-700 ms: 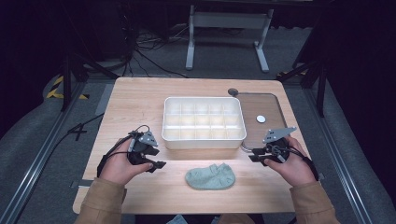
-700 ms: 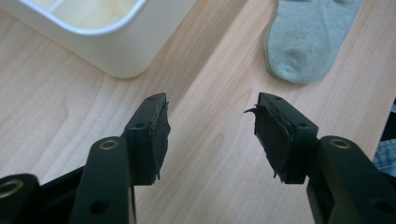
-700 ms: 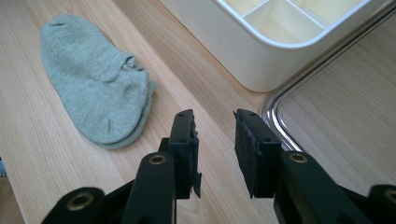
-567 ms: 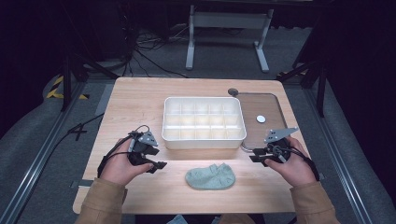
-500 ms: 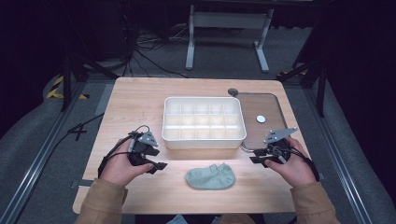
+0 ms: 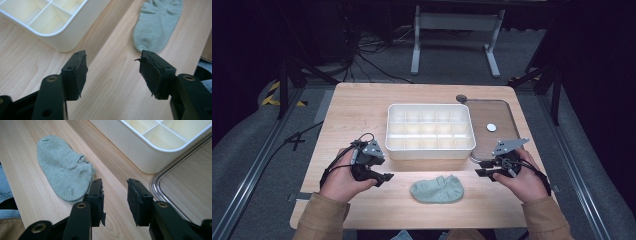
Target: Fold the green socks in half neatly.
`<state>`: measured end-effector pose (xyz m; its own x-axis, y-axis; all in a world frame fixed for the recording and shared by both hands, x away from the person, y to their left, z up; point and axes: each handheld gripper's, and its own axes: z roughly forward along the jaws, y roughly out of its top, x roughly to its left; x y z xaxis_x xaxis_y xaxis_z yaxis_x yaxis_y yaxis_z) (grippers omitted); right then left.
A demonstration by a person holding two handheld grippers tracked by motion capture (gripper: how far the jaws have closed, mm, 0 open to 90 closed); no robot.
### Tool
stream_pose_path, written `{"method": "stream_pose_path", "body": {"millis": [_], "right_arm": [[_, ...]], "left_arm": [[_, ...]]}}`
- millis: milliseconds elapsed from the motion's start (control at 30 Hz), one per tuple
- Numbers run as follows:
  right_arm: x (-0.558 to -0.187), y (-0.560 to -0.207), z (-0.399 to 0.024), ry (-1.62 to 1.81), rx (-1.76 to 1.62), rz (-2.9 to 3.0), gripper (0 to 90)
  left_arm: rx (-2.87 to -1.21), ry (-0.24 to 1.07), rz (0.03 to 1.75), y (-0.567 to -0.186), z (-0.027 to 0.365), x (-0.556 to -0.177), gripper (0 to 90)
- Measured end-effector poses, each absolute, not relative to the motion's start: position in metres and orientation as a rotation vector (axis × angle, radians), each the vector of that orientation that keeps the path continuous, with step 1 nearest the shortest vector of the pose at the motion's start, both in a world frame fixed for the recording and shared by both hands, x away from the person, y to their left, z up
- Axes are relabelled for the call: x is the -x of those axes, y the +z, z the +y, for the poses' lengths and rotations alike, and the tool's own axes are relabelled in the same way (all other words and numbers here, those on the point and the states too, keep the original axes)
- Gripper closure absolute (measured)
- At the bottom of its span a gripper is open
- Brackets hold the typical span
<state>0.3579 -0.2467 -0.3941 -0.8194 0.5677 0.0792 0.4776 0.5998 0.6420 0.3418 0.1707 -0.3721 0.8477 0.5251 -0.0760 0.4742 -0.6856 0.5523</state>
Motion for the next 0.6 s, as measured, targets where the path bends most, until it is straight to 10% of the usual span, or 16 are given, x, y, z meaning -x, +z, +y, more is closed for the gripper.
{"method": "stream_pose_path", "body": {"millis": [600], "right_arm": [[-0.351, -0.391, -0.222, 1.068, -0.809, 2.734, 67.8]], "left_arm": [[-2.515, 0.165, 0.709, -0.361, 0.156, -0.331, 54.6]]}}
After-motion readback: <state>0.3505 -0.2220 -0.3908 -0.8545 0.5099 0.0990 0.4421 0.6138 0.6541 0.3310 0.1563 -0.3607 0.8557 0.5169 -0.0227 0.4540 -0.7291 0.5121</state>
